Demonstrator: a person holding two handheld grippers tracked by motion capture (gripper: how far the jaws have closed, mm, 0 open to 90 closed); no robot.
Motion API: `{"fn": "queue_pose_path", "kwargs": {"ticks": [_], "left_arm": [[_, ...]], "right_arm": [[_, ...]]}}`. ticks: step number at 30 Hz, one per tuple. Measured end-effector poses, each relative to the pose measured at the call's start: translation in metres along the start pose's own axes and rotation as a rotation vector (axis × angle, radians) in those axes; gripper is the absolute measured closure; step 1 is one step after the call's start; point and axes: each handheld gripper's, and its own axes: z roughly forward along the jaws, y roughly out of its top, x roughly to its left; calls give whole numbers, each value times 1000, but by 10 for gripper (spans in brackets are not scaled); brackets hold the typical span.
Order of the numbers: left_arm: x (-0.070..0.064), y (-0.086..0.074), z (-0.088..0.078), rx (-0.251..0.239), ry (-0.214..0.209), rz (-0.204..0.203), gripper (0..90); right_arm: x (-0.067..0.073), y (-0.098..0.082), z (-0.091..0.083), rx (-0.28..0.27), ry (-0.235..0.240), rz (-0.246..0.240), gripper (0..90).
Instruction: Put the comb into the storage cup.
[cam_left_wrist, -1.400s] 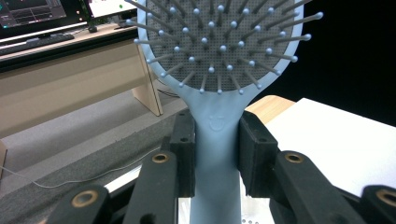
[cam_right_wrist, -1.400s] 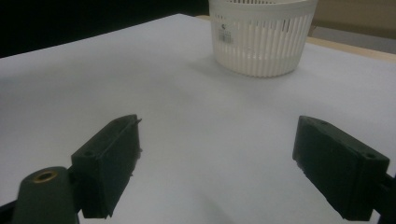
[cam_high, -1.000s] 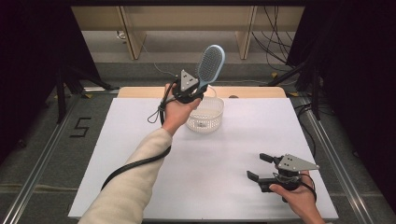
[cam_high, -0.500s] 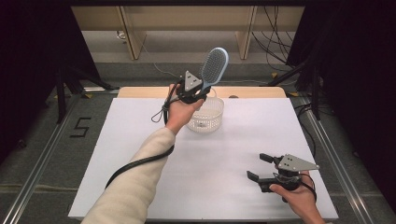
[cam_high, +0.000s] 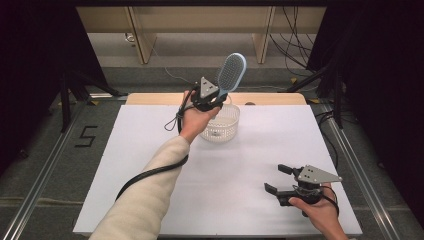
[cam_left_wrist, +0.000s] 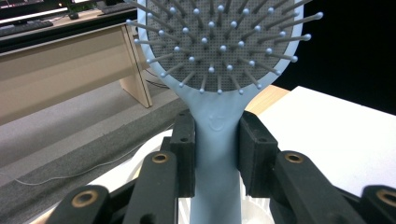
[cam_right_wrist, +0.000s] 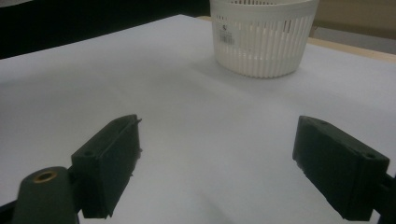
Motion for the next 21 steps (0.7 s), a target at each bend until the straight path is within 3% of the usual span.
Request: {"fn": "queue_pose_path", "kwargs": {"ticks": [21], "left_arm": [[3, -7, 8, 5, 4, 9, 700]], "right_arm": [[0, 0, 0, 1, 5, 2, 158]]}}
